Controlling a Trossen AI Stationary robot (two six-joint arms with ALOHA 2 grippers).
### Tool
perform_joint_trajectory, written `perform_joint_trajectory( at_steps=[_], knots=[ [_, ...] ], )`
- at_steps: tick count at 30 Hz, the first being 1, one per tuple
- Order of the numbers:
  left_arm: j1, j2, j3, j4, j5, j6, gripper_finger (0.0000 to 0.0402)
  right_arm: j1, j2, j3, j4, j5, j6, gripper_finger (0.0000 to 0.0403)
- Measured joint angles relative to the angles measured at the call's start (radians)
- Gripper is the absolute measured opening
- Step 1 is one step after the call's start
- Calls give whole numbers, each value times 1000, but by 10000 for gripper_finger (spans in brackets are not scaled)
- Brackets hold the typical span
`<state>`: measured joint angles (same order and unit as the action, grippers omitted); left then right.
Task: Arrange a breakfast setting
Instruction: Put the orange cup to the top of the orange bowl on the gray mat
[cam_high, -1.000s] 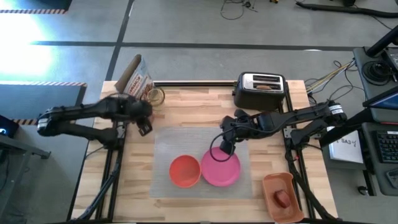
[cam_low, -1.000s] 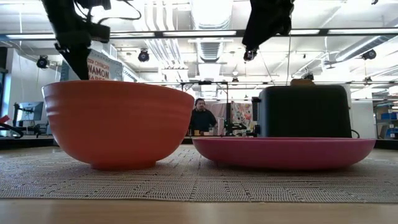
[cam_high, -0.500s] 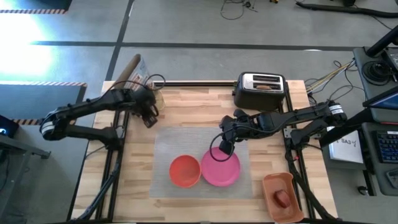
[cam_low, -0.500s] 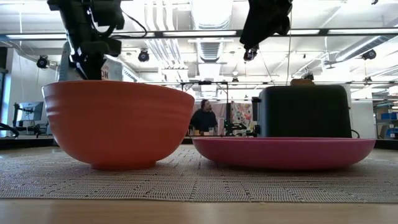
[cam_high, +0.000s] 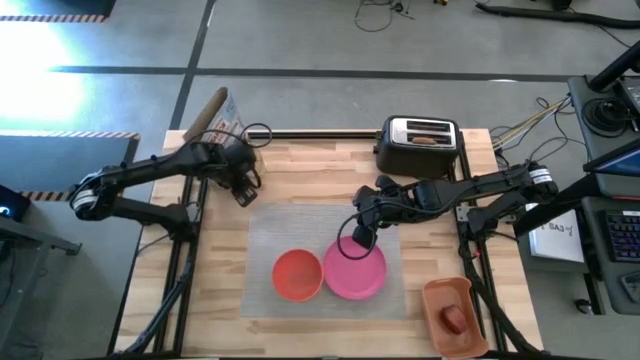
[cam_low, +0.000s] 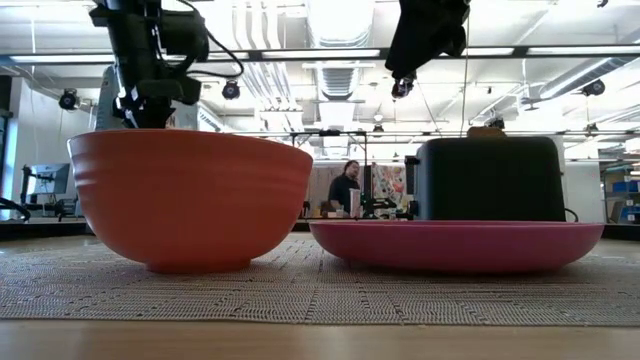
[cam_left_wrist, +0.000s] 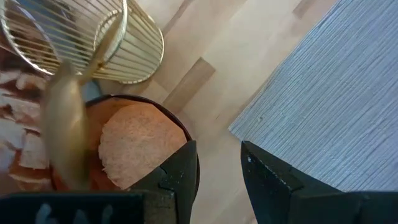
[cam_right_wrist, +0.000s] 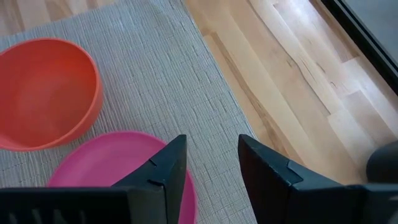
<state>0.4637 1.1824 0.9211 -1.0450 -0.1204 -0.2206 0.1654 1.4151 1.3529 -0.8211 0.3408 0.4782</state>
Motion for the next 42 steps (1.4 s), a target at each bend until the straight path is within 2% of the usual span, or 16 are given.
perform_joint_trajectory(
  at_steps=[4, 11, 28, 36, 42],
  knots=[
    [0, 29, 5, -7, -15, 1, 109, 0, 0, 0, 0, 0, 0, 128],
    [-1, 53, 5, -3, -106, 2, 109, 0, 0, 0, 1, 0, 0, 133],
    [0, 12, -2, -28, -106, -28, 110, 0, 0, -1, 13, 0, 0, 130],
    [0, 12, -6, -35, -134, -51, 146, 0, 0, -1, 16, 0, 0, 133],
    [0, 28, -63, -14, -135, -64, 151, 0, 0, -1, 19, 0, 0, 126]
  ],
)
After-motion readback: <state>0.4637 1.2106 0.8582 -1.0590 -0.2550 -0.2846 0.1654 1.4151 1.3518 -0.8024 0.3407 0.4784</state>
